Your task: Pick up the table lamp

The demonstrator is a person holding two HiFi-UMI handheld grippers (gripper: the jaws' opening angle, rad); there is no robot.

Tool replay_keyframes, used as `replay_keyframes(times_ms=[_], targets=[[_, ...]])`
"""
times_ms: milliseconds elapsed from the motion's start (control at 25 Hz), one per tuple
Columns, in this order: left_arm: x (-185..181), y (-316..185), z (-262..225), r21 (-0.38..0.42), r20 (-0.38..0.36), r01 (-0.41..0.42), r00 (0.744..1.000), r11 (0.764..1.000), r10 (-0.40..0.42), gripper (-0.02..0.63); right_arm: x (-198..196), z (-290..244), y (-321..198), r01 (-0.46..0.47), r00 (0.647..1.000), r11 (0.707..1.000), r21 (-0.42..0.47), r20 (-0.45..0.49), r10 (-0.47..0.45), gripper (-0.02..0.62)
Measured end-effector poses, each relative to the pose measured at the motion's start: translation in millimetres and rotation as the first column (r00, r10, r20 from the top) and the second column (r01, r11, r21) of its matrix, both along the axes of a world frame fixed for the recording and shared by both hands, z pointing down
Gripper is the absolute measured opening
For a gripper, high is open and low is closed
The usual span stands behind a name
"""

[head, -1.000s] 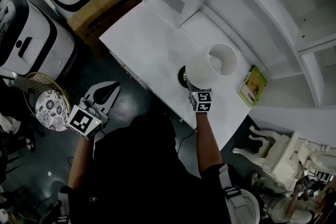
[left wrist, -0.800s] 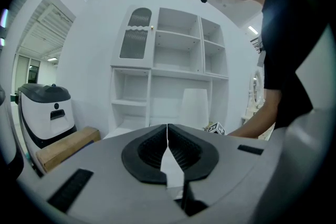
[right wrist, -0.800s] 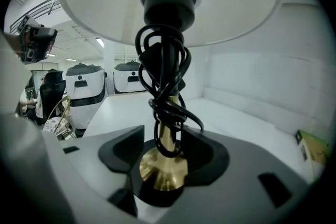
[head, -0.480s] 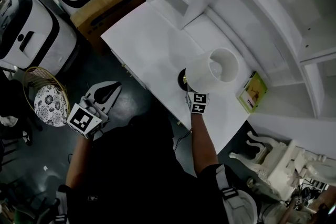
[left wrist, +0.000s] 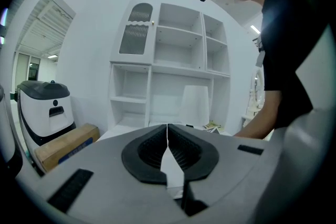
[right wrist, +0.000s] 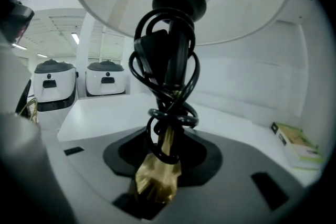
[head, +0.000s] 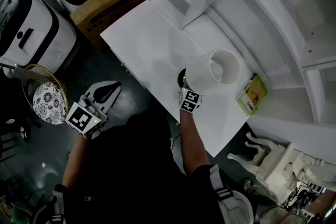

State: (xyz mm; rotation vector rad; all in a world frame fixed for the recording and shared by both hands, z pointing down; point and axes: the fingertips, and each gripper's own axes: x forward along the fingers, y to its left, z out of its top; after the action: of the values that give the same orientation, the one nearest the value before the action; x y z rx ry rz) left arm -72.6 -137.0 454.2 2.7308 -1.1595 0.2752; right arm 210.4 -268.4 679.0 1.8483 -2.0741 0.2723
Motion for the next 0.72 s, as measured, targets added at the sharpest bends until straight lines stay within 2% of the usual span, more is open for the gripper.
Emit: replay_keyframes(times_ms=[80,160,360,720], targets=[[0.0,-0.2,1.5,-0.003,0.002,-0.003,1.0,1.0,0.003,0.014,4.1,-0.4,-1.7,-0.045,0.999,0.999,0.0,-0.002,0.045,0.131],[-0.2,-0.4,1.2,-0.004,-0.001,-0.002,1.0,1.0,0.002,0.014,6.7,-1.9,-1.7,-0.05,0.999,0.999,-0.007,-0.001,0.05,0.114],[-4.6,-1.1,0.5,-0.013,-0.006,0.001,1.0,1.0,-0.001,0.014,5.7,-3.2,0.1,0.016,1.0,1.0,-0.016,-0.007,-0.016,0.107],[-14.5,-1.1,-0.8,-0.01,-0.027,-0.001,1.0,1.0,0.001,0.014,-3.4,-9.8,7.5,0.083,0.996,0.996,-0.027,-0.012,-0.083,0.101]])
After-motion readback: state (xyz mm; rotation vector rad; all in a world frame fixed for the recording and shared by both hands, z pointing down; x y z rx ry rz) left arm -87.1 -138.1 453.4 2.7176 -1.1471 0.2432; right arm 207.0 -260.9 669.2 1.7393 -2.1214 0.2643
